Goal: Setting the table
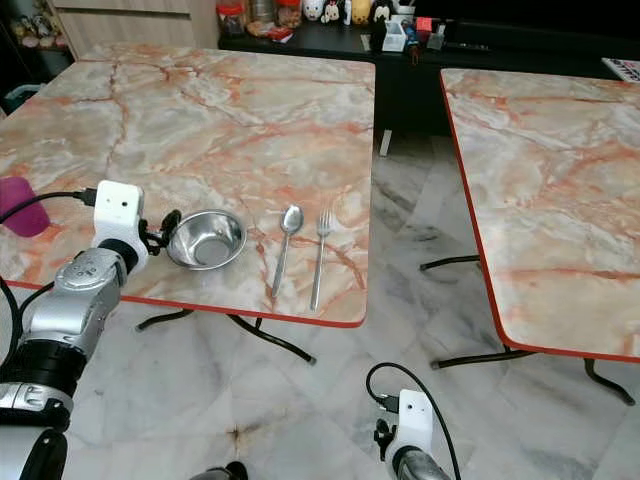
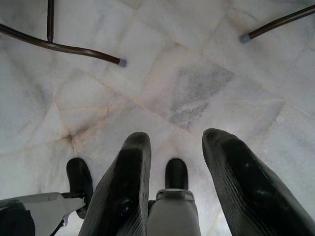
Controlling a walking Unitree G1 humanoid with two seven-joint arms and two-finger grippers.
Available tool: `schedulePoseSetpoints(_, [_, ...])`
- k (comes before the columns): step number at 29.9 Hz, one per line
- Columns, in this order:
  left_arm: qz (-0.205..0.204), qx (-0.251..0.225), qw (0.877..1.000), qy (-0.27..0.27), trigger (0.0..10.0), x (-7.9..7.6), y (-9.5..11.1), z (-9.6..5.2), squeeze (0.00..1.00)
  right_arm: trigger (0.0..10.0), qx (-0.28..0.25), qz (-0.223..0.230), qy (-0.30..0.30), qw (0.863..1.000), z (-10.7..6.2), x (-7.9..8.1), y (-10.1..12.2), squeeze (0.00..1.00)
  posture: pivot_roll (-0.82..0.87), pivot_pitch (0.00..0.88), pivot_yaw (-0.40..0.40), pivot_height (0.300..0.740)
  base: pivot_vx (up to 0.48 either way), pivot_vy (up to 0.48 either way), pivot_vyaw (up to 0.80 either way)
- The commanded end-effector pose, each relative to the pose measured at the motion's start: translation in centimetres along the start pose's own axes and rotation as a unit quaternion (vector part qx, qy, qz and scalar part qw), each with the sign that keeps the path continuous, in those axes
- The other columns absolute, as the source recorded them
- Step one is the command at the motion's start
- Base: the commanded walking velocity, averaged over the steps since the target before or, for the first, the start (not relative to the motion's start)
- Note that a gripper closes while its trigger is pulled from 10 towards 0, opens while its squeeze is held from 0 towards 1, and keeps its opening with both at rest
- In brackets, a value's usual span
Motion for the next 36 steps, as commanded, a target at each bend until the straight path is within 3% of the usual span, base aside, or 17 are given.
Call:
schedulePoseSetpoints(1, [-0.006,0.010,1.000,-0.006,10.0,-0.2,0.1,0.2,0.00,10.0,0.008,0.008,-0.004,1.000,-0.1,-0.3,-0.6,0.00,0.10,0.130,-0.007,0.740,0.000,0.000,0.00])
schedulePoseSetpoints(8, [-0.044,0.067,0.997,-0.023,10.0,-0.3,-1.5,0.1,0.00,10.0,0.007,0.007,-0.004,1.000,-0.1,-0.4,-0.5,0.00,0.10,0.119,-0.001,0.740,0.000,0.000,0.00])
schedulePoseSetpoints(18, [-0.067,0.084,0.994,-0.029,10.0,-0.3,-2.0,0.0,0.00,10.0,0.006,0.011,0.000,1.000,-0.1,0.0,-0.4,0.00,0.10,0.094,0.006,0.740,0.000,0.000,0.00])
schedulePoseSetpoints(20, [-0.093,0.076,0.992,-0.039,10.0,-0.7,-1.4,0.1,0.00,10.0,0.007,0.010,0.002,1.000,-0.1,0.1,-0.5,0.00,0.10,0.091,0.007,0.740,0.000,0.000,0.00])
schedulePoseSetpoints(23, [-0.095,0.072,0.992,-0.042,10.0,-0.8,-1.2,0.2,0.00,10.0,0.007,0.011,0.002,1.000,-0.1,0.1,-0.5,0.00,0.10,0.090,0.008,0.740,0.000,0.000,0.00])
schedulePoseSetpoints(27, [-0.152,0.047,0.985,-0.068,10.0,-1.1,0.7,0.3,0.00,10.0,0.009,0.013,0.001,1.000,-0.1,0.2,-0.7,0.00,0.10,0.080,0.016,0.740,0.000,0.000,0.00])
schedulePoseSetpoints(36, [-0.131,0.059,0.988,-0.059,10.0,-0.8,0.5,0.4,0.00,10.0,0.009,0.017,0.002,1.000,-0.1,0.4,-0.8,0.00,0.10,0.080,0.026,0.740,0.000,0.000,0.00])
Point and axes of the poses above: a point about 5 cm out from each wrist's last joint towards the gripper, its own z axis pointing out of the wrist towards the gripper, its own y axis along the axis of the wrist's last joint, x = y × z, the point moved 3 cm from there along z, pointing out of the wrist towards the gripper, and after that the axes turned 1 degree about -z, right-handed, at the moved point
